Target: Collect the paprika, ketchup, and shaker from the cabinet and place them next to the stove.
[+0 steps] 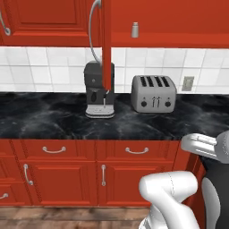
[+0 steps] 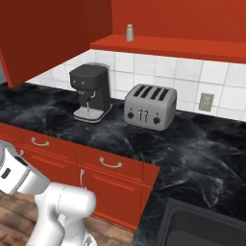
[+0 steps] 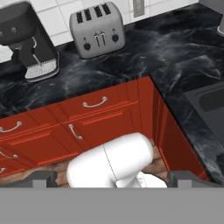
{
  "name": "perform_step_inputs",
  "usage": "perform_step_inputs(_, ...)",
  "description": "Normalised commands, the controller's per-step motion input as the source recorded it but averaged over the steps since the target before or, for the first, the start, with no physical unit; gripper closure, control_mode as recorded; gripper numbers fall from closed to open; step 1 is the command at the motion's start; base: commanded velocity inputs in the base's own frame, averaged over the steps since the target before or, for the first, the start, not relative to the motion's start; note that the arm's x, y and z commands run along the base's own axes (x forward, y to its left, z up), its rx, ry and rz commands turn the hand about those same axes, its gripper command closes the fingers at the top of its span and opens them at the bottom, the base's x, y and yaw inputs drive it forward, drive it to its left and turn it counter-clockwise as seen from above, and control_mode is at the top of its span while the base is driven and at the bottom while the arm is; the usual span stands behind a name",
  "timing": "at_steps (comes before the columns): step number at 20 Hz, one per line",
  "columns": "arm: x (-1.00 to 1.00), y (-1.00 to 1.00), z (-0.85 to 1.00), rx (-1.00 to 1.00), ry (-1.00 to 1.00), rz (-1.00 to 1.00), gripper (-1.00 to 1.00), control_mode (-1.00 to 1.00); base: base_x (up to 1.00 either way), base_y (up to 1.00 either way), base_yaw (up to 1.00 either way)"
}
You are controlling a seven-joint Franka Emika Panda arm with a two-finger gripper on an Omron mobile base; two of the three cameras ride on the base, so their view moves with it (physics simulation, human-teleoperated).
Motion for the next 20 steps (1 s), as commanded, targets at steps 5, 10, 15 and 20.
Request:
perform_step_inputs(5, 0.00, 0.00, 0.00, 0.00, 0.00, 0.00, -1.00, 1.00, 0.09, 0.05, 0.01)
perform_step_inputs(10, 0.00, 0.00, 0.00, 0.00, 0.00, 0.00, -1.00, 1.00, 0.19, 0.04, 0.00)
perform_step_inputs(15, 0.00, 0.00, 0.00, 0.00, 0.00, 0.00, -1.00, 1.00, 0.50, -0.11, 0.00)
perform_step_inputs(20, 0.00, 0.00, 0.00, 0.00, 0.00, 0.00, -1.00, 1.00, 0.84, -0.26, 0.00)
